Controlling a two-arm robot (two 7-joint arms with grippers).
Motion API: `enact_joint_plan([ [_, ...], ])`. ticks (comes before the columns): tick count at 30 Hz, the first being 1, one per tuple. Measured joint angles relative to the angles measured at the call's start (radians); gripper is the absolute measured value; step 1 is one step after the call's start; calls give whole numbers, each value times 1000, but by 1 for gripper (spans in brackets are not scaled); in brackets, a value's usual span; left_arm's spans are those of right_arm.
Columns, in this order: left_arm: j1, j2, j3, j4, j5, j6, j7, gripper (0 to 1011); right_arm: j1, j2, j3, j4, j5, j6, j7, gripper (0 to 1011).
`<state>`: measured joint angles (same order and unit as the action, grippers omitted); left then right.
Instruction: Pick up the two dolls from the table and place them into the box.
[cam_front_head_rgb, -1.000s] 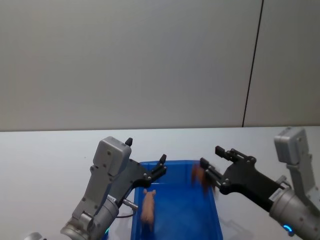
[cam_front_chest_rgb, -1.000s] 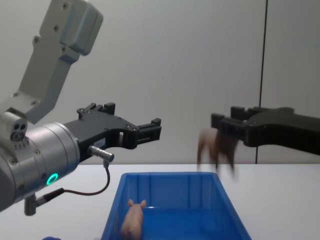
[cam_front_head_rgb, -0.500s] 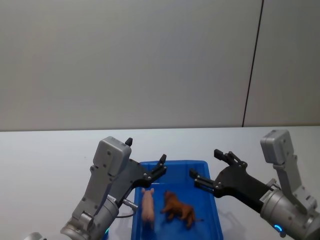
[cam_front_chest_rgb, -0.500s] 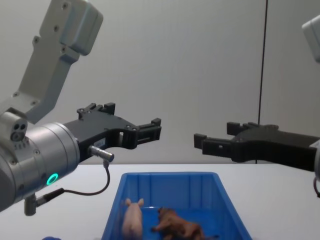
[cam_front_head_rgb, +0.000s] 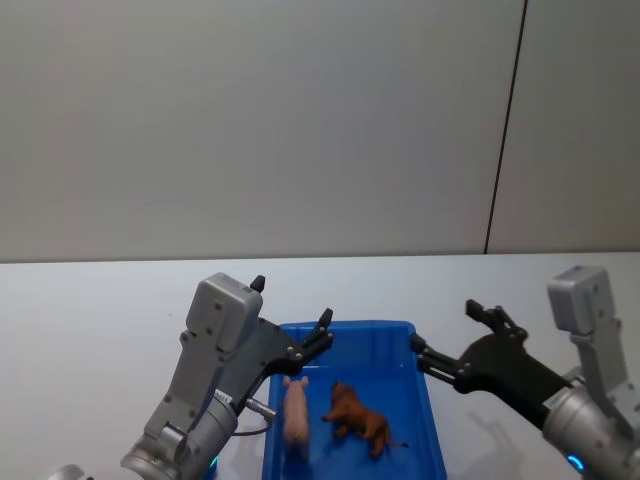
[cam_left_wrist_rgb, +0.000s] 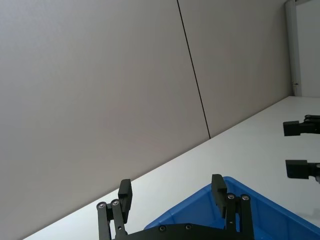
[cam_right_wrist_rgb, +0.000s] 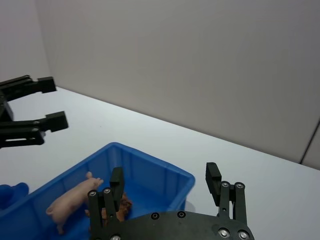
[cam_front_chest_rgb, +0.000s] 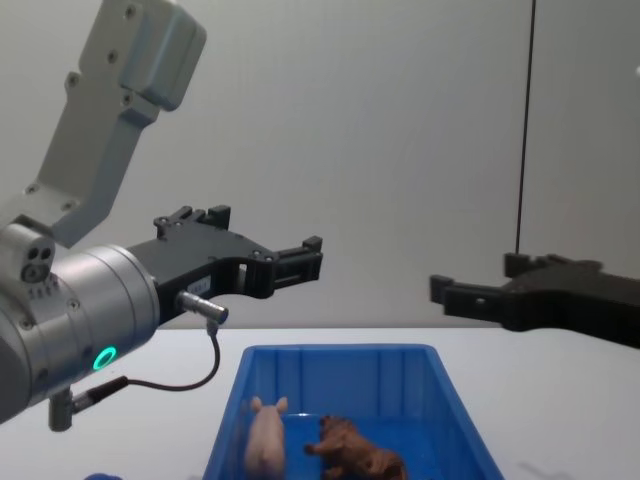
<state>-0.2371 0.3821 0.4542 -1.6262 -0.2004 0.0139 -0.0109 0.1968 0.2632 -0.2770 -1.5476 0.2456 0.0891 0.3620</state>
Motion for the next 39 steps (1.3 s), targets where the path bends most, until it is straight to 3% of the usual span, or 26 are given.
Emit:
enact_joint_plan([
  [10,0,0,0,0,0,0,0,1001,-68,38,22,-65,31,-2,-109,1001],
  [21,5,4,-3,-5,-3,7,2,1001,-101,57,33,-97,47,-5,-160,1001],
  [27,22,20,-11,-28,-23,40,21,1001,-111,62,36,-106,52,-6,-175,1001],
  [39,92,88,-42,-118,-92,155,88,1001,-120,68,39,-115,56,-7,-188,1001],
])
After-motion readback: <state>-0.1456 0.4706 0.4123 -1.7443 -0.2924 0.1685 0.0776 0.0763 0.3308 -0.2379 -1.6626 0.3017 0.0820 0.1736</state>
